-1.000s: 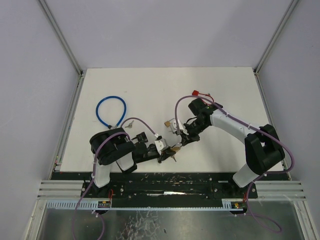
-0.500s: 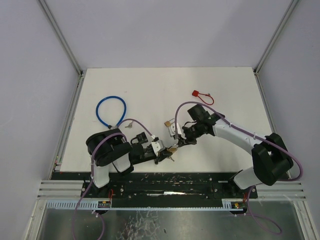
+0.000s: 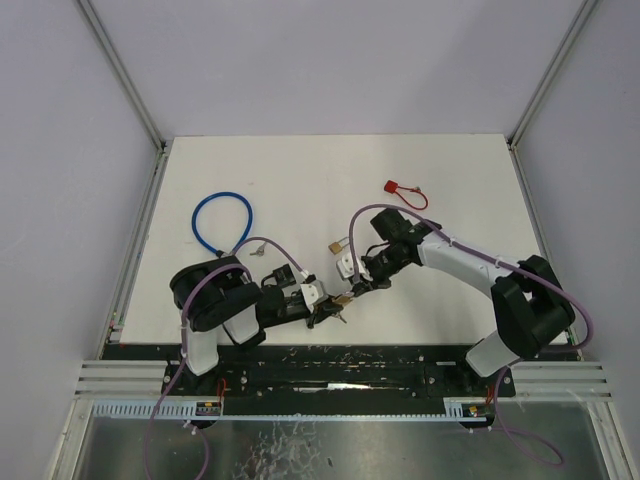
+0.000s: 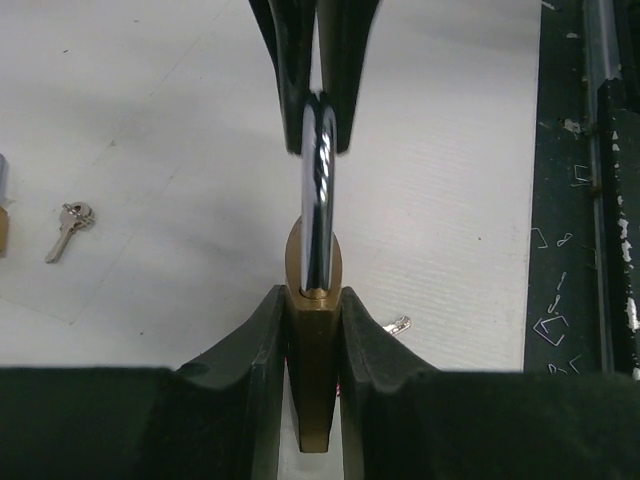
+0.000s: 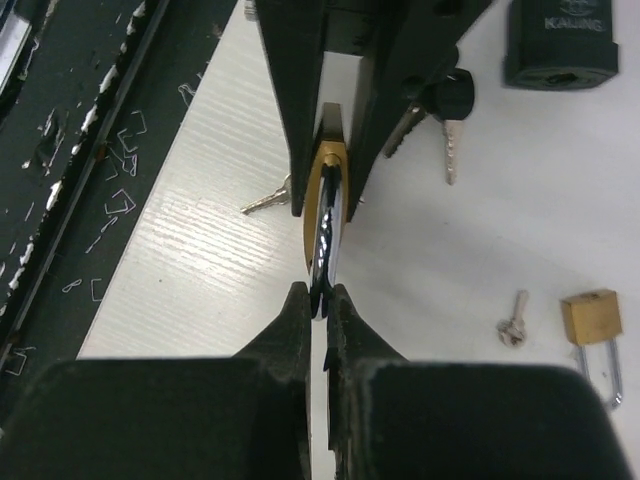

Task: Lock with the key
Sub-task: Lock the lock.

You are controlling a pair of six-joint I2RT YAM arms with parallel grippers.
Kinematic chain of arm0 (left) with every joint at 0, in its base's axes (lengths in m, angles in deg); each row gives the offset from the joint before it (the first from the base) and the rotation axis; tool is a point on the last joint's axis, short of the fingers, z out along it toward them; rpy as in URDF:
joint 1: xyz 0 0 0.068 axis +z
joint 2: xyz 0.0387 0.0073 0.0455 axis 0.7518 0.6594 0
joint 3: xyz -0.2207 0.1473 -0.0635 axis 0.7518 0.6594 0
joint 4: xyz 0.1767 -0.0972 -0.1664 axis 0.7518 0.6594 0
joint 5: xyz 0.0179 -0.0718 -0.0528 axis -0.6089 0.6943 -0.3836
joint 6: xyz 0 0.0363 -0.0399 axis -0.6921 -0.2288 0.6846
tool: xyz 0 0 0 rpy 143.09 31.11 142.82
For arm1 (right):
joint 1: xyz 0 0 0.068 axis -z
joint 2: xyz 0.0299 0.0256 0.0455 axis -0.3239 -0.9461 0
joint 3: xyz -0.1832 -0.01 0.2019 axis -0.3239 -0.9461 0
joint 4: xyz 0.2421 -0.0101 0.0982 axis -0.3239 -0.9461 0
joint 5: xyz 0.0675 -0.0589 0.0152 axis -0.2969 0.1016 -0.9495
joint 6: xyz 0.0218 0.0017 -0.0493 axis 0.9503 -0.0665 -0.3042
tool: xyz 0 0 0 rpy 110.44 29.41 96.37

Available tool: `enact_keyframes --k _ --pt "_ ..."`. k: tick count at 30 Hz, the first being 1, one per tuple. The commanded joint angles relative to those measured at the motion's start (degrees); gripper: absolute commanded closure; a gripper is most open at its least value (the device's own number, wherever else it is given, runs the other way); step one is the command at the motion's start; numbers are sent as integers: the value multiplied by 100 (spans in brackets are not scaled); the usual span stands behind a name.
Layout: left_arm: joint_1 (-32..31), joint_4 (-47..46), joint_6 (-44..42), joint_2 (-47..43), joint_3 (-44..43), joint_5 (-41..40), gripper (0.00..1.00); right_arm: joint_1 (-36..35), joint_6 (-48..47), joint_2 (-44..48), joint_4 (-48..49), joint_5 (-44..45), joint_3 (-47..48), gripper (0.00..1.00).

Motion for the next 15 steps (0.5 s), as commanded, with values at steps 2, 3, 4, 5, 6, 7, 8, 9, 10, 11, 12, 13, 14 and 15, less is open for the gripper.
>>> enact_keyframes --k 2,3,4,5,6,7,8,9,10,11,12,13,14,15 --pt "-26 -165 -214 657 -234 236 100 -1076 -647 -1022 144 -1446 -622 100" --pt "-30 -165 -209 666 -239 246 100 -1115 -93 -936 720 -1389 -805 100" --pt "-16 -165 -202 661 -239 252 100 -1145 523 -798 1473 -1151 -1049 100" --pt "-11 -165 -194 671 -240 262 100 -1173 1103 -675 2233 -910 -1290 100" --pt "-6 -165 -189 678 -240 268 100 -1185 1543 -656 2779 -755 -1383 100" --pt "-1 -167 -181 690 -233 278 100 -1179 1792 -707 2940 -674 -1397 100" --pt "3 -170 -179 705 -251 290 100 -1178 1875 -777 3037 -652 -1412 100" --pt "3 -166 -170 723 -263 304 100 -1172 1896 -865 3048 -689 -1396 100" --pt "-1 -171 -165 733 -272 305 100 -1177 1886 -954 2982 -737 -1341 100" --pt "0 -167 -163 726 -270 296 100 -1178 1778 -1038 2781 -803 -1237 100" --pt "9 -165 -167 702 -248 276 100 -1172 1633 -1095 2473 -829 -1083 100" --pt "12 -165 -152 654 -214 247 100 -1140 1519 -1097 2214 -832 -933 100" --pt "15 -165 -136 593 -167 219 100 -1068 1398 -1053 1906 -857 -769 100" --pt "28 -165 -119 537 -133 207 100 -950 1368 -937 1654 -899 -573 100"
